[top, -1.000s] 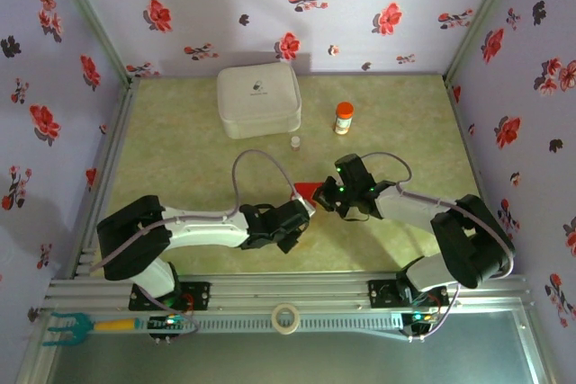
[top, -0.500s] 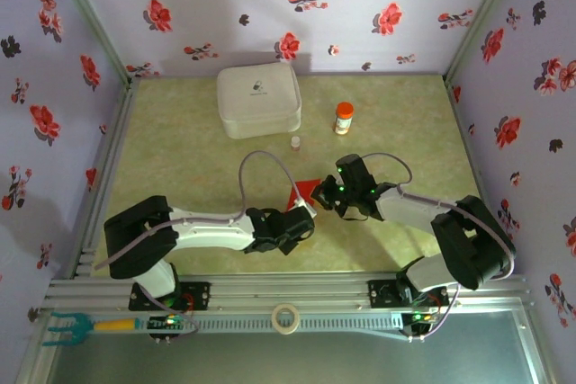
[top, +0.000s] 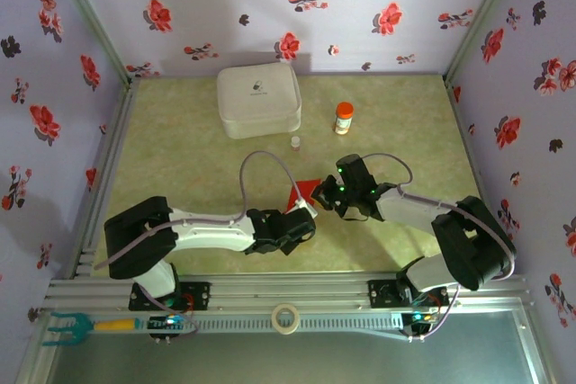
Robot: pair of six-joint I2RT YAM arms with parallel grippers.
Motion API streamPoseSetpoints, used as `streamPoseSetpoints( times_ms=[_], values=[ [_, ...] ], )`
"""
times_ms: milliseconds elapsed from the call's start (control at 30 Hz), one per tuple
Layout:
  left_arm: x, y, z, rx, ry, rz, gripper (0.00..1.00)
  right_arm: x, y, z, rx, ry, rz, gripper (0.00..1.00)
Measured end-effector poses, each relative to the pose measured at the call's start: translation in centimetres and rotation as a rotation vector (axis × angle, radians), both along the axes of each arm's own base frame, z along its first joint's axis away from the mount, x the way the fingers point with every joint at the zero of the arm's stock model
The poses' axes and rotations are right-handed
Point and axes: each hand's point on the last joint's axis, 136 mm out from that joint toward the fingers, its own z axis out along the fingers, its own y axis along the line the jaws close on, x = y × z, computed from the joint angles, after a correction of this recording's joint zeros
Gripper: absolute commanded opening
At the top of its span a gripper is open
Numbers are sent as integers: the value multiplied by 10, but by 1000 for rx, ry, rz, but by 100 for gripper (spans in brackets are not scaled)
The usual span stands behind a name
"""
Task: Fold a paper plane with a square sheet of paper (pick it up from the middle)
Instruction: Fold the wing for the fifth time at the center of the table.
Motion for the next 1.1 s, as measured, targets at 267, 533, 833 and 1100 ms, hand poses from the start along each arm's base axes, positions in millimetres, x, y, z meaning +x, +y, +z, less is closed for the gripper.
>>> streamPoseSetpoints(
  times_ms=[267, 533, 833, 1100],
  values=[
    [0, 0, 0, 0, -4, 4, 25, 0, 0, -1, 2, 5, -5, 0],
    [1, 0, 0, 2, -5, 5, 26, 0, 0, -1, 2, 5, -5, 0],
    [2, -2, 1, 0, -5, 5, 27, 0, 0, -1, 2, 6, -5, 0],
    [2, -2, -2, 7, -2, 8, 29, 0, 0, -1, 2, 5, -5, 0]
  ],
)
